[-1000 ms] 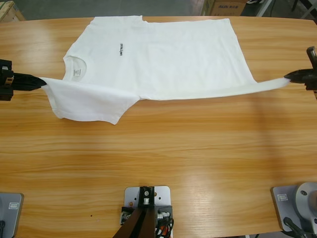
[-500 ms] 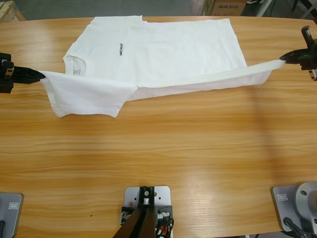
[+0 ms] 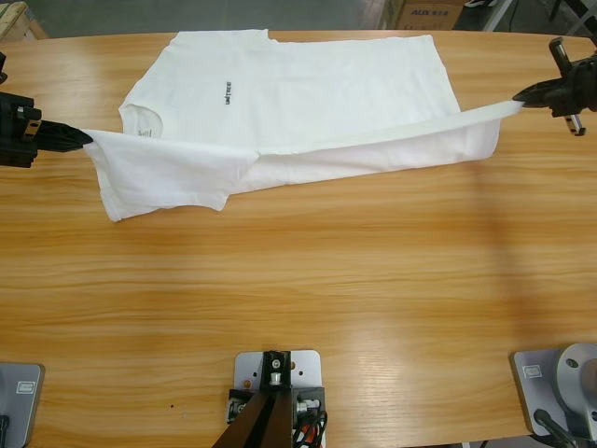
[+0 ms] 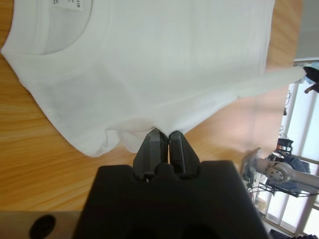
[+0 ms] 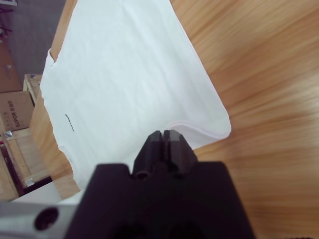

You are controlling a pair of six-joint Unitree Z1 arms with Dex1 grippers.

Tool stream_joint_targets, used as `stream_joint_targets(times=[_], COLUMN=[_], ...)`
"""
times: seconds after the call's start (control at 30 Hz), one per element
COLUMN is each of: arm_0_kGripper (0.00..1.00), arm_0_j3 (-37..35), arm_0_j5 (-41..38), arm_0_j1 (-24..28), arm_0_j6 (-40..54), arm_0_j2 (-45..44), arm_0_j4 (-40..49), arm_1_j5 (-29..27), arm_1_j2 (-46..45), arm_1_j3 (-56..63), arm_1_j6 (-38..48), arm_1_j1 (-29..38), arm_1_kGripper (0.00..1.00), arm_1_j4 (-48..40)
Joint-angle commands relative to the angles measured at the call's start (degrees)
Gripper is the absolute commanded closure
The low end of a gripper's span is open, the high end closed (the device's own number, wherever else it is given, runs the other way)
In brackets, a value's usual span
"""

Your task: Fold clothes

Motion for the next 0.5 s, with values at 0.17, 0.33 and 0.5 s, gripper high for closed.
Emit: stream_joint_targets(times=[0.17,0.33,0.5], arm_0_kGripper=[1.0,1.0,1.0], arm_0_j3=[-2.82,-3.72,-4.16], arm_0_j5=[1.04,1.04,1.04], arm_0_j1=[2.23,2.93,3.06], arm_0_j6=[1.99,2.57,3.27], arm_0_j2=[5.99,7.52,9.05], arm_0_j4=[0.96,0.96,0.96], arm_1_j5=[1.16,1.16,1.09], arm_1_j2=[7.43,9.44,10.61], arm_1_j3=[-4.22,-6.01,-6.56], arm_1_j6=[-1.08,-1.17,-1.25], arm_1_j1=[2.17,2.65,2.65], arm_1_kGripper=[1.0,1.0,1.0], arm_1_j4=[0.64,0.64,0.64])
